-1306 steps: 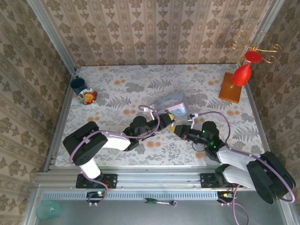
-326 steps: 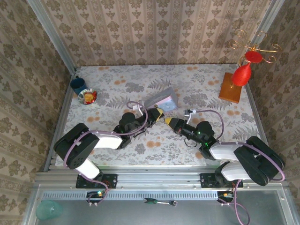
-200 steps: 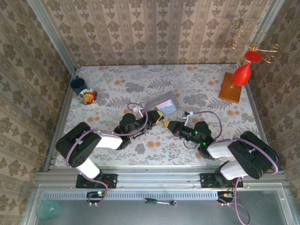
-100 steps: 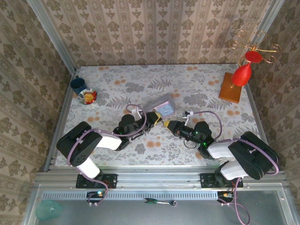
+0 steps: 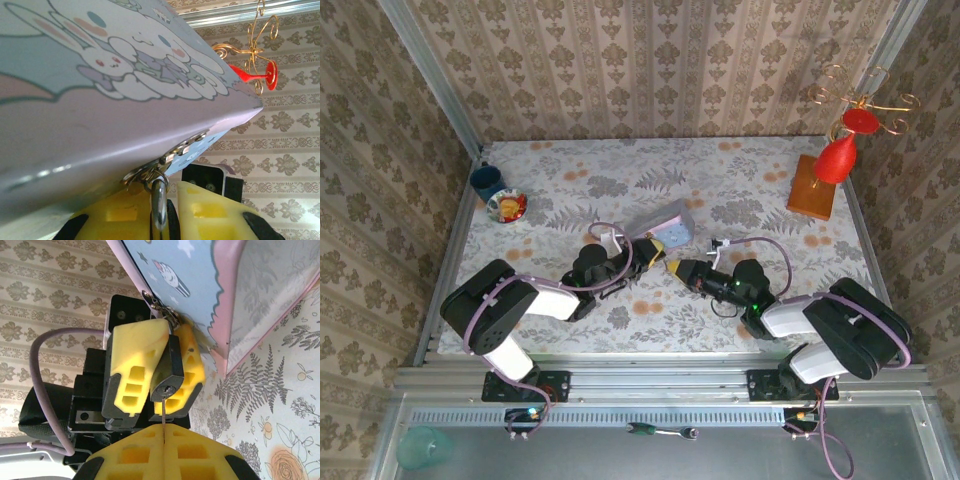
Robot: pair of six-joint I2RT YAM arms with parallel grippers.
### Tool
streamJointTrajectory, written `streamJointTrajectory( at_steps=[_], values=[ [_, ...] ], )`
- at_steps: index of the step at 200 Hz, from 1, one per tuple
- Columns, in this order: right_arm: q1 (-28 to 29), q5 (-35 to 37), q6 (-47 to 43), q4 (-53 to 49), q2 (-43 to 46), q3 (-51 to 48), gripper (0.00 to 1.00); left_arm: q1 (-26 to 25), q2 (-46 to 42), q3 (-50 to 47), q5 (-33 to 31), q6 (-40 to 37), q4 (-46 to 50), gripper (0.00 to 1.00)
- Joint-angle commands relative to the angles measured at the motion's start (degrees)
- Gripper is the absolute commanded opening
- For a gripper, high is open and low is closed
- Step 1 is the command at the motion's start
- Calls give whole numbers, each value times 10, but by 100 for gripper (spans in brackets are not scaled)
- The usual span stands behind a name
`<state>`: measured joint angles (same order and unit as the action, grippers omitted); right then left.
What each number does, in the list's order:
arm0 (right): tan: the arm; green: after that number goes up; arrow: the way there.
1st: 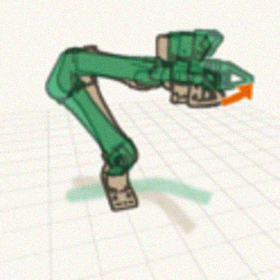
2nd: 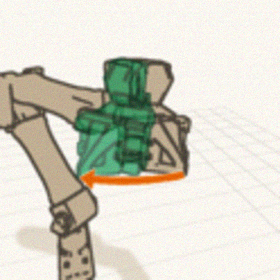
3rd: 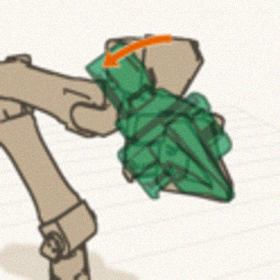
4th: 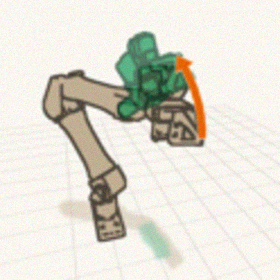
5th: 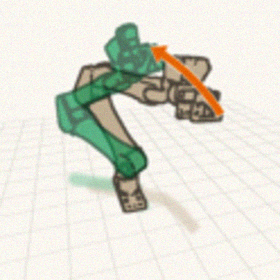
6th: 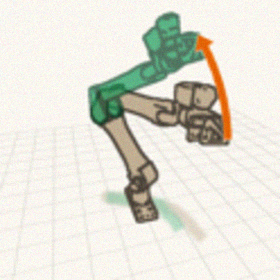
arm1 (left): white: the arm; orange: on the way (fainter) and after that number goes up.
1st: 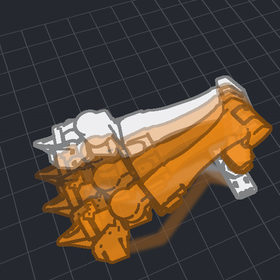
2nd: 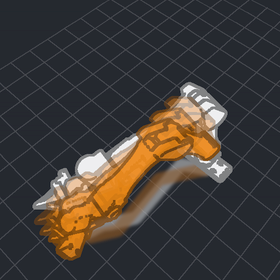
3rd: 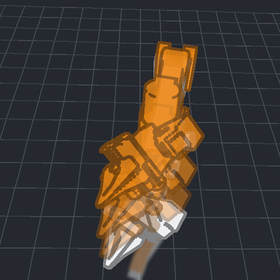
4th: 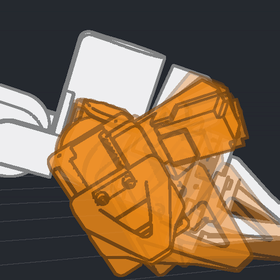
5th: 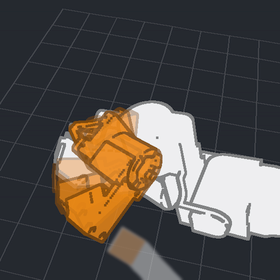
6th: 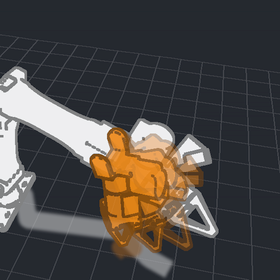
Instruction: Unlock a padlock with a key
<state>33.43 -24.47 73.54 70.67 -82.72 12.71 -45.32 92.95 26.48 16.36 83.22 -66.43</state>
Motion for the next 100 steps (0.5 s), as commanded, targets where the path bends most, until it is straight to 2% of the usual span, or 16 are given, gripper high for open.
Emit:
streamJointTrajectory(
  at_steps=[1, 100],
  values=[
    [4, -11, -1, 31, -8, 12, 0, 1, -7, 9, 8, -3, -71, 0],
    [4, -8, 4, 34, -25, 31, 0, -7, -14, 5, 15, 7, -69, 0]
  ],
)
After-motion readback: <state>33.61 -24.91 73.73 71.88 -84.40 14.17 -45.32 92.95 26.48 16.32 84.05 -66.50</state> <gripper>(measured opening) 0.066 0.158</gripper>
